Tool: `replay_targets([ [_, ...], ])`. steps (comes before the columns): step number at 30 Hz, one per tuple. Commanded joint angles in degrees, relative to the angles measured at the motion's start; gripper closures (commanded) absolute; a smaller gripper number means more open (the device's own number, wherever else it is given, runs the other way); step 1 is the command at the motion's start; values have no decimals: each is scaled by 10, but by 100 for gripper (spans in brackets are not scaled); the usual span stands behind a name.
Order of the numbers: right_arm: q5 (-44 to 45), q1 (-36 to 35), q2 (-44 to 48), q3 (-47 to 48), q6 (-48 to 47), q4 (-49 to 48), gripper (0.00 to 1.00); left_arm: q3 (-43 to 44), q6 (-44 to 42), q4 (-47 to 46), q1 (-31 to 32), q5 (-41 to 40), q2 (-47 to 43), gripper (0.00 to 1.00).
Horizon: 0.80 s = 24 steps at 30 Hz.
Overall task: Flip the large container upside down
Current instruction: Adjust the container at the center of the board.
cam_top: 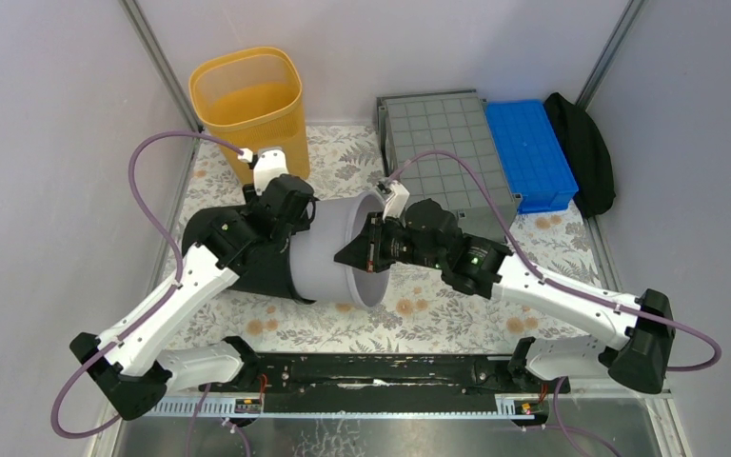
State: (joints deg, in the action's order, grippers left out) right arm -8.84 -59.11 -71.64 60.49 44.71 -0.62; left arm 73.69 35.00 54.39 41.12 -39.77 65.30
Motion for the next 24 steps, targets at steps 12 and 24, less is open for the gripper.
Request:
replay_targets([
  [12, -20, -7, 80, 95, -79, -73, 100, 28, -34, 66, -52, 30, -10, 39],
  [24, -28, -8, 32, 201, -128, 30, 100, 9, -44, 51, -72, 51, -18, 38],
])
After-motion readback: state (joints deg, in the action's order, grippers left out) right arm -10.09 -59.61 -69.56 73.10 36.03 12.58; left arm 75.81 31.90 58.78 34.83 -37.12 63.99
